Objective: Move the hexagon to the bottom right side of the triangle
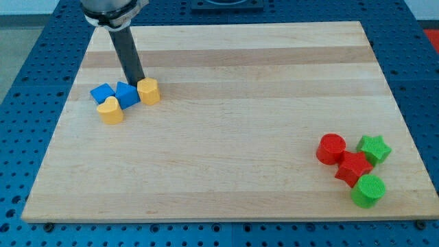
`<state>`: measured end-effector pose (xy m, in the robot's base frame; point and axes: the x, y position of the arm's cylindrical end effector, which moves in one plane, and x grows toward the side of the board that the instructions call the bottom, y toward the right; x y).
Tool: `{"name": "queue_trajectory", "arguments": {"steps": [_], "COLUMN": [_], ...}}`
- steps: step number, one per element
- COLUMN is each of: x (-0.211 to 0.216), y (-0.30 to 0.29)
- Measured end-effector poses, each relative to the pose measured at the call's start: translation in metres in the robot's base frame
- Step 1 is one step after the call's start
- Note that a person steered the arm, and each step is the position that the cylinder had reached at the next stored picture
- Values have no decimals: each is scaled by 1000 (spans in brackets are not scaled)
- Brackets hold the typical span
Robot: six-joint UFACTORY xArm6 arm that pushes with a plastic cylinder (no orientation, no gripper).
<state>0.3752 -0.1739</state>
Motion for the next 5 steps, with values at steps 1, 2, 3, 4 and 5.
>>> {"name": "queue_trajectory", "arguments": {"steps": [1, 2, 3, 4, 5], "x": [16, 2, -34, -29, 11], "y": [0, 1, 4, 25, 26]}}
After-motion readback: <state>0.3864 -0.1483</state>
